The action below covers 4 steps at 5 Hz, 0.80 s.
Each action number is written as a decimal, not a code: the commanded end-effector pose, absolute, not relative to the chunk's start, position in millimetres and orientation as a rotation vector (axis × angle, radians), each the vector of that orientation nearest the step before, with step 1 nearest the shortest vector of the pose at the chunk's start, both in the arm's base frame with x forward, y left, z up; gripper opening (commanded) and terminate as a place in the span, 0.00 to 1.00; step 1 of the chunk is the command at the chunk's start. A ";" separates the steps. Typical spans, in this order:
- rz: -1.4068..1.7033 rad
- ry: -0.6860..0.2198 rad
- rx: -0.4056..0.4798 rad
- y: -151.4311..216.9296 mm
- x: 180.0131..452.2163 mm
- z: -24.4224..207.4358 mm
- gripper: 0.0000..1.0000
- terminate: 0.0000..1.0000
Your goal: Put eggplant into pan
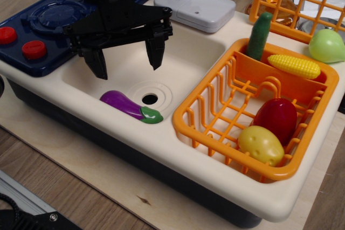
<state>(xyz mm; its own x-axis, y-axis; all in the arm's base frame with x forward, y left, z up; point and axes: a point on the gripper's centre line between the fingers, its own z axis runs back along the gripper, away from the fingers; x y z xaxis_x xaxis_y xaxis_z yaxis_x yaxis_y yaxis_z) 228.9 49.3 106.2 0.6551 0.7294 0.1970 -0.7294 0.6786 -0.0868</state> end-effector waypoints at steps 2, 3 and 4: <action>0.880 -0.223 0.020 49.9 228.0 97.6 1.00 0.00; 0.919 -0.245 0.033 47.6 224.8 87.7 1.00 0.00; 0.938 -0.252 0.014 50.1 221.3 77.2 1.00 0.00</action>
